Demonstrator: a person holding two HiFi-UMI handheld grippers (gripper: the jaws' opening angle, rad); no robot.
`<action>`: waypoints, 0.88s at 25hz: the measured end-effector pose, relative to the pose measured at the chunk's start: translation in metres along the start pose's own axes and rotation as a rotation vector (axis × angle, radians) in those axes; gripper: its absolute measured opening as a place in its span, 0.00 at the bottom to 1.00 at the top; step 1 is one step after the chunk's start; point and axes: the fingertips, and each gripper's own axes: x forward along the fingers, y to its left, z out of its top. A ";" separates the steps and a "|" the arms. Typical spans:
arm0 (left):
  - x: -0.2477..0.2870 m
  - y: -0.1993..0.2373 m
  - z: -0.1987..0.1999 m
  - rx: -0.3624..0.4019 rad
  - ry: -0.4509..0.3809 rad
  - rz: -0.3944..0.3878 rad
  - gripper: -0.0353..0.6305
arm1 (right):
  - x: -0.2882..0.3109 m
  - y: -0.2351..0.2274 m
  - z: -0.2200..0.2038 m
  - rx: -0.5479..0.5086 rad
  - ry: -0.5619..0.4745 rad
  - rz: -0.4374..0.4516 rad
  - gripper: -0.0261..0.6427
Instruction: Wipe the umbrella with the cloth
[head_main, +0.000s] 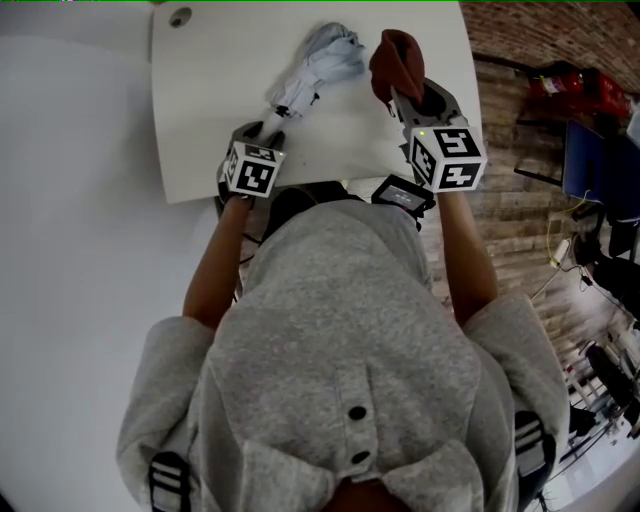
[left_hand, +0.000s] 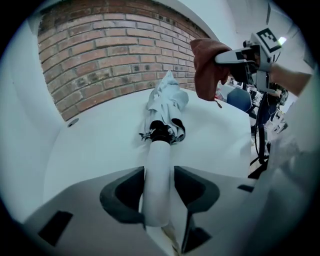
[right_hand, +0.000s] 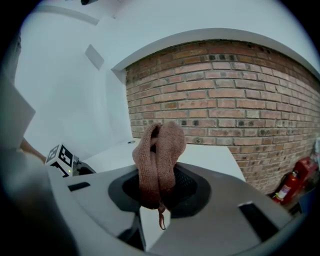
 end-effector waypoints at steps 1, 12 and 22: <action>-0.001 0.001 0.001 -0.005 0.001 0.001 0.33 | 0.002 -0.004 0.000 -0.014 0.006 -0.006 0.18; -0.004 -0.004 -0.001 -0.009 0.021 -0.011 0.29 | 0.040 -0.038 -0.030 0.032 0.081 -0.086 0.18; -0.009 -0.008 -0.003 -0.053 0.014 -0.050 0.29 | 0.103 -0.019 -0.058 0.003 0.198 -0.028 0.18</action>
